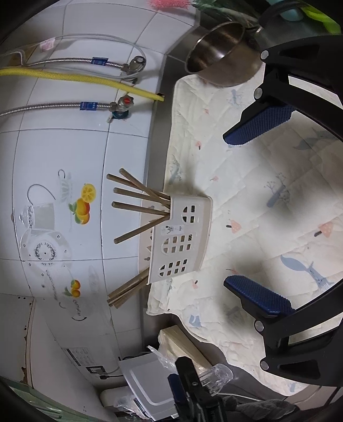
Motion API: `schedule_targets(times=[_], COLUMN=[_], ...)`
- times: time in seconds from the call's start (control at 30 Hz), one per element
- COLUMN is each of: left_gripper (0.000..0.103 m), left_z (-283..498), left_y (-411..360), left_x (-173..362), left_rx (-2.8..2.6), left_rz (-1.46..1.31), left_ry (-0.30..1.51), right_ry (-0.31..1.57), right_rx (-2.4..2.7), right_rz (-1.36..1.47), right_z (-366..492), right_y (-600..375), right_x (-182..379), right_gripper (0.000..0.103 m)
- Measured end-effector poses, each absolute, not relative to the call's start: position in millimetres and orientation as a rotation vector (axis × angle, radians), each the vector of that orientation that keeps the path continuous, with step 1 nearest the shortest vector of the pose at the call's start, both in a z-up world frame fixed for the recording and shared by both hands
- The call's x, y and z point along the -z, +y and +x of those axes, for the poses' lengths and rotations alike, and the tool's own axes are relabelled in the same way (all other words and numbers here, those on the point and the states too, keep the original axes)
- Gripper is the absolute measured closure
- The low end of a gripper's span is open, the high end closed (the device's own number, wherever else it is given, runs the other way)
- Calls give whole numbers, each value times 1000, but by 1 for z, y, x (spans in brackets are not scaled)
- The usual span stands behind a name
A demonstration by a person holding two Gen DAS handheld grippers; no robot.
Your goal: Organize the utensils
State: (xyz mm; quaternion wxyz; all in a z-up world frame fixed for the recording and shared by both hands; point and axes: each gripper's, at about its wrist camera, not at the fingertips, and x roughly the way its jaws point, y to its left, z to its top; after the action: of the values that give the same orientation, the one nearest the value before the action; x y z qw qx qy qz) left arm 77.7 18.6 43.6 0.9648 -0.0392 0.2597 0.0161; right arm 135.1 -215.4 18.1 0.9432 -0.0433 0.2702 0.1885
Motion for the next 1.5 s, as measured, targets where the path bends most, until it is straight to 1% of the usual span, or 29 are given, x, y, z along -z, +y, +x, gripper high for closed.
schedule_targets(times=[0.37,1.5], left_gripper=[5,5], left_z=[68,64], left_y=[19,11], left_x=[-36,-29], left_rx=[-40,-14], left_rz=[-82,-73], left_ry=[526,550], right_ry=[567,598], right_rx=[-365,-387], right_rz=[-47,-64], right_z=[131,126], right_y=[-224,-214], right_x=[-12,2], right_gripper=[7,7])
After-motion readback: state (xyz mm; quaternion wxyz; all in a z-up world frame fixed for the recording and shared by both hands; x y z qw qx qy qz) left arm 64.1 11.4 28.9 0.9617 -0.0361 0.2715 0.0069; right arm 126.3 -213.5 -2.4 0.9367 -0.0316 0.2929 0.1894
